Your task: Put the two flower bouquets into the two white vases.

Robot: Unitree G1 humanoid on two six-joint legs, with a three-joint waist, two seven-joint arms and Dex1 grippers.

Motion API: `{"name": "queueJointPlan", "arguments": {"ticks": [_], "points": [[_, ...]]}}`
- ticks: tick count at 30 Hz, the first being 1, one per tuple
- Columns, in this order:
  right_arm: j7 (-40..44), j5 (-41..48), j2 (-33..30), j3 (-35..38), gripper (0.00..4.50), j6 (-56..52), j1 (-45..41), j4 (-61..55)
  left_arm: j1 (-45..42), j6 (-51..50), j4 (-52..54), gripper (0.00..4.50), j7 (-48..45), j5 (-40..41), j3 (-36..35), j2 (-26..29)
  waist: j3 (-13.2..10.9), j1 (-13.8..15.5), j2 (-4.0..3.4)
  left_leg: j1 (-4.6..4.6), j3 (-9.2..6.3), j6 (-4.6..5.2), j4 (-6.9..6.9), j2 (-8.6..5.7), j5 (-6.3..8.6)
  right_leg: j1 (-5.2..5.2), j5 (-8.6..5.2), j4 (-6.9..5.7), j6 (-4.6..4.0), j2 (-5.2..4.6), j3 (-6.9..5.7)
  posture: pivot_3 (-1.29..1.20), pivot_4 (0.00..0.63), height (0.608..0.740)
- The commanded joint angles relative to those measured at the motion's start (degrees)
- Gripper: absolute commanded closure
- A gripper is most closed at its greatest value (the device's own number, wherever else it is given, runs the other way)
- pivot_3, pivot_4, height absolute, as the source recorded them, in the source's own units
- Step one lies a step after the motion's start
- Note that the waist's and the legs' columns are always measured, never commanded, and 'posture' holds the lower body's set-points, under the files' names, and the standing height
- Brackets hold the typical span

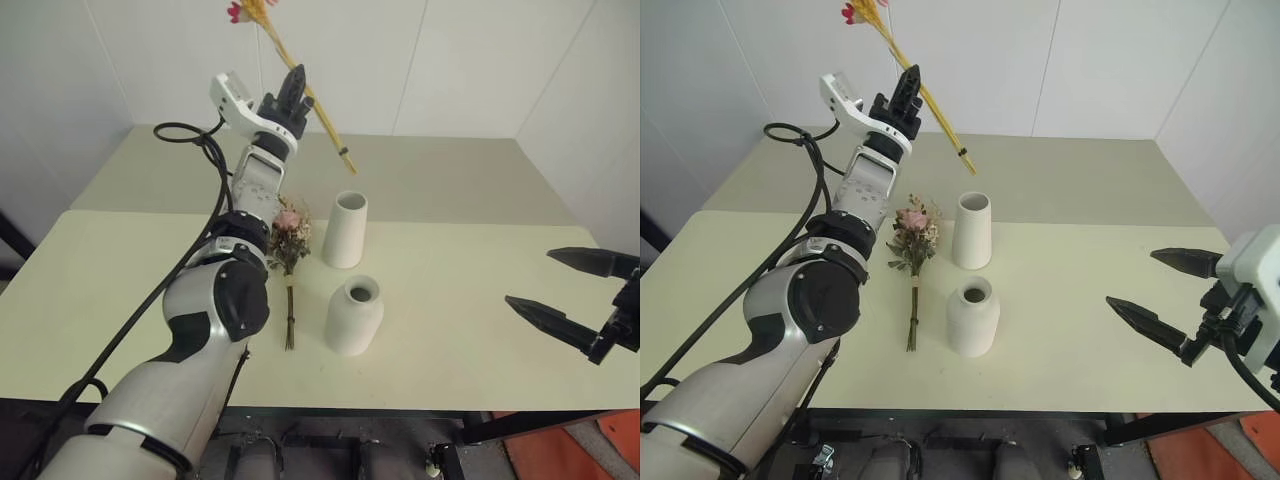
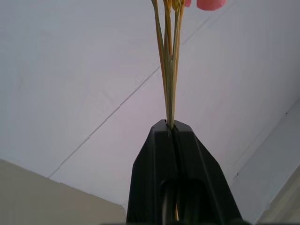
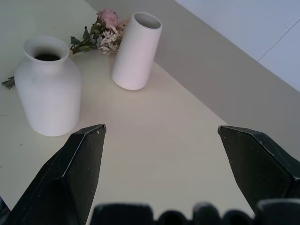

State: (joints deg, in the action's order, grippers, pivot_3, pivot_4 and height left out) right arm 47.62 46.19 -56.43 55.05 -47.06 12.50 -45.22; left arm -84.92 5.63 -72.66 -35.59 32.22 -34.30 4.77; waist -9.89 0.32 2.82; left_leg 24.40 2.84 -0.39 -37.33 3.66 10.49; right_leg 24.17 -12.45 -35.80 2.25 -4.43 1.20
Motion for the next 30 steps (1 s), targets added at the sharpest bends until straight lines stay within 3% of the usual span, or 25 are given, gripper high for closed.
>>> {"name": "queueJointPlan", "arguments": {"ticks": [1,26,30], "points": [[-0.88,0.85,0.29,3.09,0.00,-0.55,0.71,-1.47,0.12,2.19,0.65,4.48,-2.55,-1.78,1.81,-0.05,0.00,-0.01,0.00,0.00,0.00,0.00,0.02,0.00,0.00,0.01,0.00,0.00,0.00,0.00,0.00,0.00,0.150,0.740],[-1.81,1.70,1.65,4.91,0.00,0.58,4.12,-1.41,5.84,10.82,-0.24,4.48,-6.67,-15.21,13.25,-3.32,0.00,0.30,0.00,0.00,-0.01,0.00,0.01,-0.01,0.00,0.00,0.00,0.01,0.00,0.00,0.01,0.00,0.150,0.740],[-1.80,0.03,2.30,3.78,0.00,2.00,4.51,-1.45,6.74,12.20,0.50,3.51,-11.02,-16.79,15.46,-3.59,0.00,0.34,0.00,0.02,-0.01,0.00,0.01,-0.01,0.00,0.01,0.00,0.01,-0.01,0.00,0.00,0.00,0.150,0.740]]}}
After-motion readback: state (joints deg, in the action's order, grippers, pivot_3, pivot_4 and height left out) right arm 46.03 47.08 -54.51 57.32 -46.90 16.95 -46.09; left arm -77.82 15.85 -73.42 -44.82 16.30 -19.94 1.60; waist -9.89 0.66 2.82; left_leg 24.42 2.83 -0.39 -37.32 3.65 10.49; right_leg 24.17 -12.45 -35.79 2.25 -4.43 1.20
